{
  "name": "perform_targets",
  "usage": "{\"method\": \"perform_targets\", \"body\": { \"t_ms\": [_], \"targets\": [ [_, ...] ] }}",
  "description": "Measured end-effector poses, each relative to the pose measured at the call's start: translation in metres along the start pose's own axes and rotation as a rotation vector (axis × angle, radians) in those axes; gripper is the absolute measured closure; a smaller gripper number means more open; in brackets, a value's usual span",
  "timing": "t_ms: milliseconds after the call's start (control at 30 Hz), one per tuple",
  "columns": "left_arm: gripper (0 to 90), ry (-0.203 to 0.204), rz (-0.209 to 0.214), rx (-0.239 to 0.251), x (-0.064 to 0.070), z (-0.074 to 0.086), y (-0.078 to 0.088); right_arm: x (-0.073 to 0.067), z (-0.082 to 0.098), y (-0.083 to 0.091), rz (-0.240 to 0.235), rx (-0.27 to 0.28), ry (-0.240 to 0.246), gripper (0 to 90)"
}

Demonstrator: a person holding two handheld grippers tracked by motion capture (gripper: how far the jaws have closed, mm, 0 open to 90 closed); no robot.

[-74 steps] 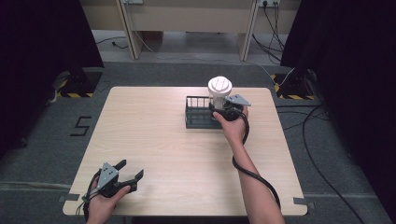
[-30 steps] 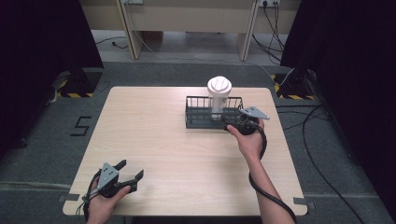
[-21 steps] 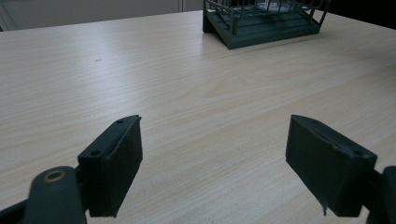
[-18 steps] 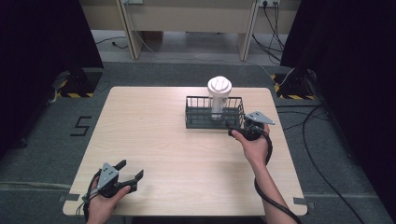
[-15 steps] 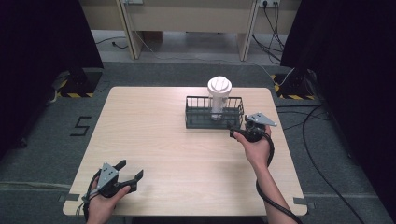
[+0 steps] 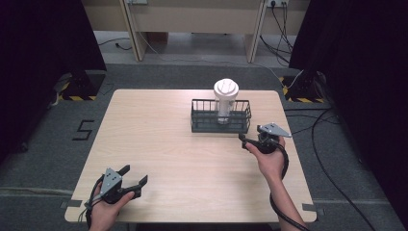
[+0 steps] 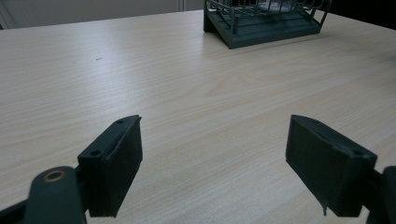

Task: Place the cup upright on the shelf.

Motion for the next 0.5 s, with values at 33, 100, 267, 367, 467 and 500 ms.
{"method": "perform_targets", "body": {
  "t_ms": [33,100,267,367,467,500],
  "targets": [
    [18.2,0.0,0.0,0.0,0.0,0.0,0.0,0.0,0.001,0.001,0.001,-0.001,0.001,16.9],
    [18.2,0.001,0.0,0.001,0.0,0.0,0.0,0.001,0.002,0.003,0.001,-0.003,0.002,16.9],
    [18.2,0.002,-0.001,0.0,0.0,0.0,0.0,0.003,0.006,0.011,0.001,-0.011,0.007,16.9],
    [18.2,0.001,-0.002,0.0,0.0,0.0,0.0,0.005,0.009,0.015,0.002,-0.013,0.008,17.0],
    [18.2,0.0,-0.002,-0.001,0.0,0.0,0.001,0.006,0.011,0.021,0.006,-0.016,0.001,17.0],
    [18.2,0.0,-0.002,-0.001,0.0,0.0,0.0,0.008,0.012,0.022,0.007,-0.013,0.011,17.1]
  ]
}}
Point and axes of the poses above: each handheld gripper's, and its own axes: y roughly backward along the jaws, z roughly out of its underside, x roughly to its right, the point moved 8 cm from there along -y, roughly forward along the jaws, and after that the axes turned 10 degrees about x, right-handed, at the moved point
